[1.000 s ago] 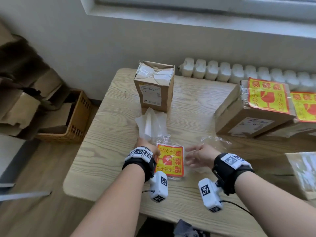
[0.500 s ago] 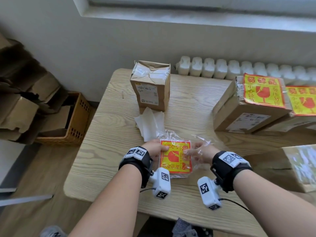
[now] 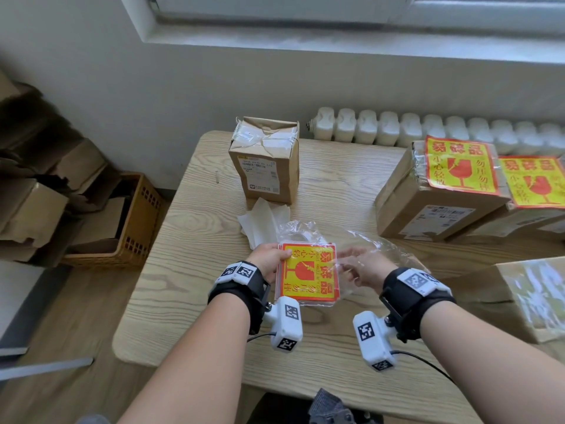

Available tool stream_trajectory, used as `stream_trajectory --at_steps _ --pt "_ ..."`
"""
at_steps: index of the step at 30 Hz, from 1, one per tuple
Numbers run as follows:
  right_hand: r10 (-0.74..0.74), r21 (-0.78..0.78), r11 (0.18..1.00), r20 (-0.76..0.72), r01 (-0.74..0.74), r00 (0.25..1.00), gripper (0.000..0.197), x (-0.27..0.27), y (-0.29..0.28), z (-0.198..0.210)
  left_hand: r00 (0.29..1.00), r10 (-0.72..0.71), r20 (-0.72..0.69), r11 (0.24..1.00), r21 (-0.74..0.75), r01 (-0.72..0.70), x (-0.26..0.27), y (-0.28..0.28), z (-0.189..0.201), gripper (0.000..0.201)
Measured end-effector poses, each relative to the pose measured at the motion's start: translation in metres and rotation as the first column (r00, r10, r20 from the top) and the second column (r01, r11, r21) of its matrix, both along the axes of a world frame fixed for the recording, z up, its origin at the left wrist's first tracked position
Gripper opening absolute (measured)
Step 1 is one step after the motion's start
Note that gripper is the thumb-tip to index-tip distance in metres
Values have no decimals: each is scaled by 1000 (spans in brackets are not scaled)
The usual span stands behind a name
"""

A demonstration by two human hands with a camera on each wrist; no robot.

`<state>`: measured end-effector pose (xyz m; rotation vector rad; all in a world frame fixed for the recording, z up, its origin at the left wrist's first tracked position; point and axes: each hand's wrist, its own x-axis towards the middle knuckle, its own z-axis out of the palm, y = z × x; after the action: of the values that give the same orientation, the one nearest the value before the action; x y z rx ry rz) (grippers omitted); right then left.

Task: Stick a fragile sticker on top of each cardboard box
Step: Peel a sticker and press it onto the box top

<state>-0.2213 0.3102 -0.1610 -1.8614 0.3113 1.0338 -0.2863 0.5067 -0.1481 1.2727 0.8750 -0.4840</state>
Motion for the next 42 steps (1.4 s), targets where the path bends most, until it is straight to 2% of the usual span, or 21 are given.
stream_trajectory --at_steps 3,7,9,15,21,25,31,34,37,40,42 --pt "-13 59 998 -16 14 1000 11 -2 -2 7 1000 8 20 1000 -5 -8 0 0 1 15" --pt "-38 135 990 -59 46 998 11 0 -3 10 999 -35 16 998 56 34 0 1 5 6" --pt "-45 148 987 -72 55 996 11 1 -3 7 999 -42 15 994 98 40 0 1 5 20" --pt "-23 140 990 45 16 999 21 1 -5 7 998 -65 -9 993 97 66 3 0 2 29" --pt "-16 115 993 74 8 997 33 1 -4 10 997 -78 10 991 112 76 8 1 3 32" --pt "41 81 996 58 -46 997 31 3 0 9 992 -124 18 983 142 120 12 2 2 31" --pt "130 3 991 88 -130 988 23 5 2 9 987 -156 33 986 59 154 17 0 5 18" --pt "81 51 995 78 -85 994 9 6 5 12 987 -155 32 985 85 151 20 4 4 11" --pt "60 -12 998 106 -59 993 15 9 5 6 991 -132 8 988 85 131 24 12 1 4" --pt "12 -69 998 144 -2 990 5 11 10 0 989 -149 2 984 95 149 27 16 -1 12" --pt "-62 -68 995 167 74 984 18 12 12 -4 988 -157 -4 981 114 156 29 17 -3 22"
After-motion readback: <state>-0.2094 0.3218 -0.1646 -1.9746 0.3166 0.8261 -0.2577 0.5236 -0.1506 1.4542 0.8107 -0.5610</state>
